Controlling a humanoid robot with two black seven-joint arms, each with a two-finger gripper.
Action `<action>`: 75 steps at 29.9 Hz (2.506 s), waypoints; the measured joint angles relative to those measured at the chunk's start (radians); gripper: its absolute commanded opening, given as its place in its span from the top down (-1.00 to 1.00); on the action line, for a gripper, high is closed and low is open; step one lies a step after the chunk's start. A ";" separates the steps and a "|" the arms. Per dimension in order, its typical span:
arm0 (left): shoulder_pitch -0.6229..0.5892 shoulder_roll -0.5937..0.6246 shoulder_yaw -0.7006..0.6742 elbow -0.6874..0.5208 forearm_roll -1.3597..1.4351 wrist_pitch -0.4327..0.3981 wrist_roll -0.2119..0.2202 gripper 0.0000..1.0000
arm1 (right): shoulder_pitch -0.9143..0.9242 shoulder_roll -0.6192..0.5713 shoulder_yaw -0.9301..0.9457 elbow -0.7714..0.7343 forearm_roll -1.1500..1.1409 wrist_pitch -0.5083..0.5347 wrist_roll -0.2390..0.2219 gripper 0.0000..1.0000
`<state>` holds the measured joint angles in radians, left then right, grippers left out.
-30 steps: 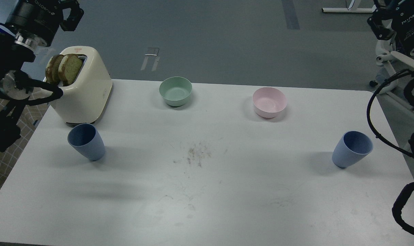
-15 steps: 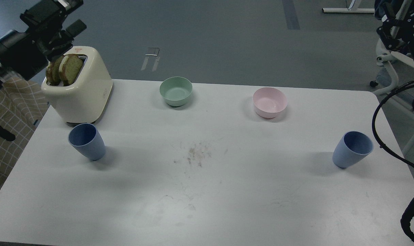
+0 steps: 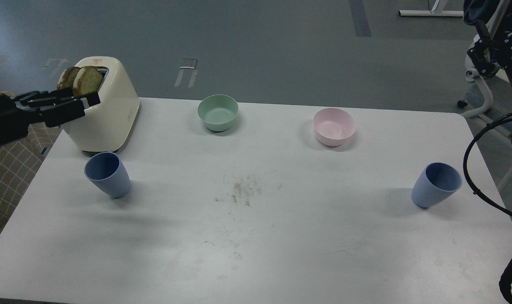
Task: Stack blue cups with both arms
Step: 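Reach the left gripper to the blue cup beside the toaster and grasp it, then lift the blue cup with the left gripper and carry it to table center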
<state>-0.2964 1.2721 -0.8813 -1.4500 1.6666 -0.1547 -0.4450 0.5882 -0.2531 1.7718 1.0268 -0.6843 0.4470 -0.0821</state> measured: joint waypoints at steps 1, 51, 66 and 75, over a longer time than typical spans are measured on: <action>0.001 0.000 0.022 0.009 0.039 0.020 0.000 -0.70 | 0.000 0.000 0.000 0.000 0.000 0.000 0.000 -1.00; -0.001 -0.247 0.223 0.341 0.101 0.138 -0.029 1.00 | -0.029 -0.012 0.000 -0.002 0.000 0.018 0.002 -1.00; -0.152 -0.222 0.223 0.263 0.112 0.073 -0.040 1.00 | -0.036 -0.023 0.002 -0.002 0.000 0.016 0.002 -1.00; -0.342 -0.256 0.226 0.014 0.212 -0.062 -0.040 1.00 | -0.052 -0.039 0.029 -0.001 0.000 0.016 0.002 -1.00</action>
<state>-0.6384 1.0165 -0.6558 -1.4362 1.8791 -0.2164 -0.4846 0.5360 -0.2924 1.8011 1.0259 -0.6842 0.4632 -0.0797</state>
